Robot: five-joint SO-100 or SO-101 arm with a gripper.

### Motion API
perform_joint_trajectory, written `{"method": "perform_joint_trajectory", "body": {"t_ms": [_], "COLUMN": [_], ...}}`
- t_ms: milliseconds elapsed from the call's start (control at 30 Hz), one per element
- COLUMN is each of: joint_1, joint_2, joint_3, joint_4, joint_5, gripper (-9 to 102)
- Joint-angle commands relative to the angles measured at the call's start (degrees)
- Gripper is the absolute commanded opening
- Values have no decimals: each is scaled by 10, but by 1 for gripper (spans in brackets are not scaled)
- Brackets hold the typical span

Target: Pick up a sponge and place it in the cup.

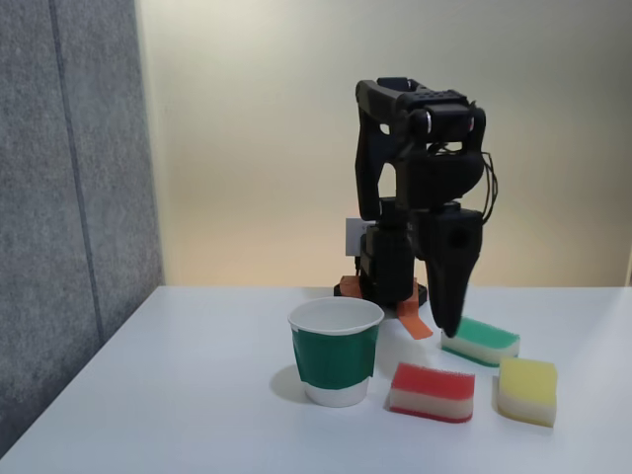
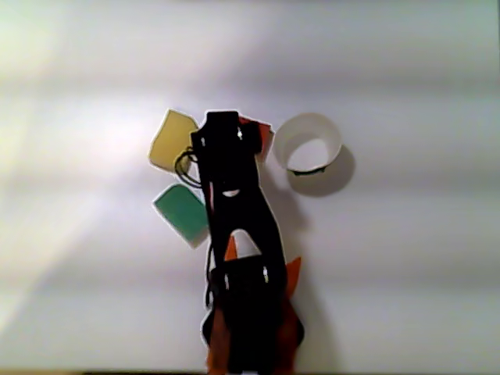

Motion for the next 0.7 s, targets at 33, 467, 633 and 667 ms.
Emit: {"method": "perform_joint_trajectory", "body": {"t_ms": [33,467,633,667], "joint_1": [11,45,45,45], "joint_2": [-25,-159,-175,-179], "joint_3": [-50,-120,-92,-92], "joint_4": [-11,-69,-124,-127], "joint_5": [-68,-171,-175,-178], "gripper": [43,46,46,46]}}
